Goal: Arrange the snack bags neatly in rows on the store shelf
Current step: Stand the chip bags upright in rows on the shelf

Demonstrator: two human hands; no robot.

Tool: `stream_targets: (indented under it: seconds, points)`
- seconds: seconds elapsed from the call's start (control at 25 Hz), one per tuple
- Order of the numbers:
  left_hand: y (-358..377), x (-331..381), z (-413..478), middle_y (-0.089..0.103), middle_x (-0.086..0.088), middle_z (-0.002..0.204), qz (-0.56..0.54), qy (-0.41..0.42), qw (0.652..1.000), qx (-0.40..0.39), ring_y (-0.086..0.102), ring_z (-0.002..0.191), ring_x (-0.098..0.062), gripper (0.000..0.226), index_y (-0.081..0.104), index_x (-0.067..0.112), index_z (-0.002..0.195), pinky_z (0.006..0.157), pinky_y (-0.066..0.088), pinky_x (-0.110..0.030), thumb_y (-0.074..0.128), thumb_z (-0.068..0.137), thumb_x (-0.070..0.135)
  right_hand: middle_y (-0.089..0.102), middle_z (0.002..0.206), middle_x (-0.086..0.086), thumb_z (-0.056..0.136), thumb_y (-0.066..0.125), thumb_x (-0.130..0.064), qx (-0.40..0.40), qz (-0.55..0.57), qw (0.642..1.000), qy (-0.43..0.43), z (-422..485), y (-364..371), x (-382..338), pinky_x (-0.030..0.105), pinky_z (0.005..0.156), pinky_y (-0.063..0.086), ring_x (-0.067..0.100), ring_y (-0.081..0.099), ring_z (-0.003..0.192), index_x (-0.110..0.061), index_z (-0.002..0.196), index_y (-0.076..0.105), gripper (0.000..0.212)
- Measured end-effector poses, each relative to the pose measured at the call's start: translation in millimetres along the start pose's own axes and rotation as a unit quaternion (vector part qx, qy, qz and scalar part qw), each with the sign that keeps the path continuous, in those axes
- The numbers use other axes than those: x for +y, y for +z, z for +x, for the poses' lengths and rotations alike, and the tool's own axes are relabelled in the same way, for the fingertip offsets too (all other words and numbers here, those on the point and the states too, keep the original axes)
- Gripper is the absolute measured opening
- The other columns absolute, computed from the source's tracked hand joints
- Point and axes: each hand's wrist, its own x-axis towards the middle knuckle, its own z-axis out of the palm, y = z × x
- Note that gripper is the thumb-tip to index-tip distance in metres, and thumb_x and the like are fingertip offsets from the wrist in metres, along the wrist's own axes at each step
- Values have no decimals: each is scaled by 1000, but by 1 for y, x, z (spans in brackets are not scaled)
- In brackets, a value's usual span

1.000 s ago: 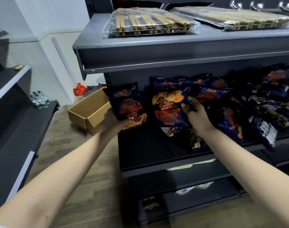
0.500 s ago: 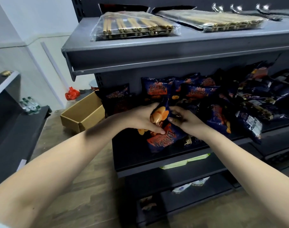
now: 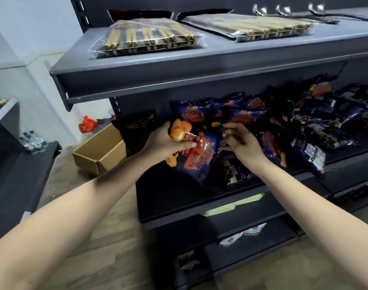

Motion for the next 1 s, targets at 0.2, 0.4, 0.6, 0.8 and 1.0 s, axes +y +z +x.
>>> stream_targets:
  seconds: [0.2,0.4,0.6,0.8,1.0]
  points:
    - [10,-21,-7,65,5,103,-346,-185,895,211,63,99,-16,48,57,25,108,78,55,-33,75,70,48,56,120,5,86,58,-30,-99,160,969,159,-8,35,5,28,86,52,19,61,107,-10,134,37,56]
    - [43,-27,-39,61,0,123,-401,-241,833,295,59,109,-17,90,49,20,130,96,47,-36,71,56,67,66,110,6,87,63,-10,-110,262,938,201,-22,86,7,37,92,50,20,62,106,-10,116,54,31]
    - [36,-41,-51,61,-4,124,-459,-226,820,255,61,108,-18,70,48,19,129,89,52,-36,70,70,50,68,99,-2,86,63,-5,-38,274,938,209,-20,102,13,29,72,50,16,64,93,-23,100,55,24]
    - [-10,-55,-68,45,3,132,-273,-74,931,232,55,111,-10,78,29,26,130,80,51,-18,77,70,38,61,120,-4,90,59,-9,-98,159,971,147,0,86,14,17,61,48,8,59,93,-22,129,45,43]
    - [-3,-82,-80,8,-4,155,81,20,994,77,17,139,-11,121,-8,27,147,112,24,-26,80,65,41,43,145,-1,90,59,-15,-174,-34,984,13,0,107,25,35,114,27,14,37,135,-23,149,13,75]
